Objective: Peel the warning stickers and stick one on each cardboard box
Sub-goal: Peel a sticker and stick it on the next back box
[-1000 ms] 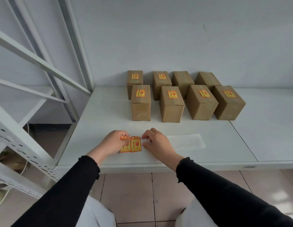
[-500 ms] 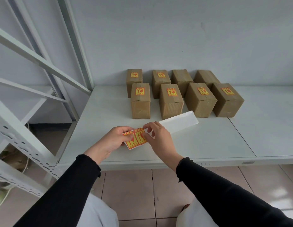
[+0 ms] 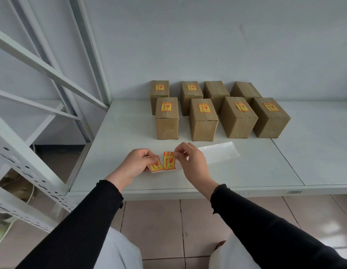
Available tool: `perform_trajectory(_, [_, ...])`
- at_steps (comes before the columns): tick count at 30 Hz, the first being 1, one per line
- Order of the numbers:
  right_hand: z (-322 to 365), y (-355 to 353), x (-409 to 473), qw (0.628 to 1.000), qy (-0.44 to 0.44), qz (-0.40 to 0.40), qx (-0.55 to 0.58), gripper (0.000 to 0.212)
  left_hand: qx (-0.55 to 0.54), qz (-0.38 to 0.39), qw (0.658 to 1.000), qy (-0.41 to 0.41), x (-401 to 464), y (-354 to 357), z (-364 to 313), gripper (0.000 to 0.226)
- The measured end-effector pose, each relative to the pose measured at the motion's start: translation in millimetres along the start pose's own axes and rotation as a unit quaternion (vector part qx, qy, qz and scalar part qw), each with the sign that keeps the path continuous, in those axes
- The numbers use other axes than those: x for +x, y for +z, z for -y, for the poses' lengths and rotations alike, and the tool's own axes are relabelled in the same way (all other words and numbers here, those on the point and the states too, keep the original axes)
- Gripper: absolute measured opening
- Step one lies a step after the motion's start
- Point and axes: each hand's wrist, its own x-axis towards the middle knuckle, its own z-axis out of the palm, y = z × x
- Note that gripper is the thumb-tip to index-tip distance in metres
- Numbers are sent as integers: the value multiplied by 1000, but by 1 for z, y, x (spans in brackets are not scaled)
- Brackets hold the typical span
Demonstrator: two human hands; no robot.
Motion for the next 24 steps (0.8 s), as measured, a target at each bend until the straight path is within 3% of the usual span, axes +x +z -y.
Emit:
perform_trajectory(8, [-2,-21,17,999,12,-40,30,12,105,-76,991,43,10,-5,7,7])
perform_trajectory(11, [3,-38,25,998,-32,-55,-11,11,180,-124,970,106,6,0,-4,23])
perform_trajectory(13, [6,-53,33,995,-60,-71,-28,10,150,-145,964,166,1,5,-25,15])
perform_trajectory(15, [11,-71,43,992,-84,-94,-26,10,97,-127,966,205,-5,12,-51,5])
perform_trajectory(19, [17,-108,68,984,-118,-122,-48,9,19,-50,972,227,-3,30,-108,15])
perform_trajectory(24, [14,-147,98,980,-130,-142,-47,9,46,-17,969,242,25,55,-161,13])
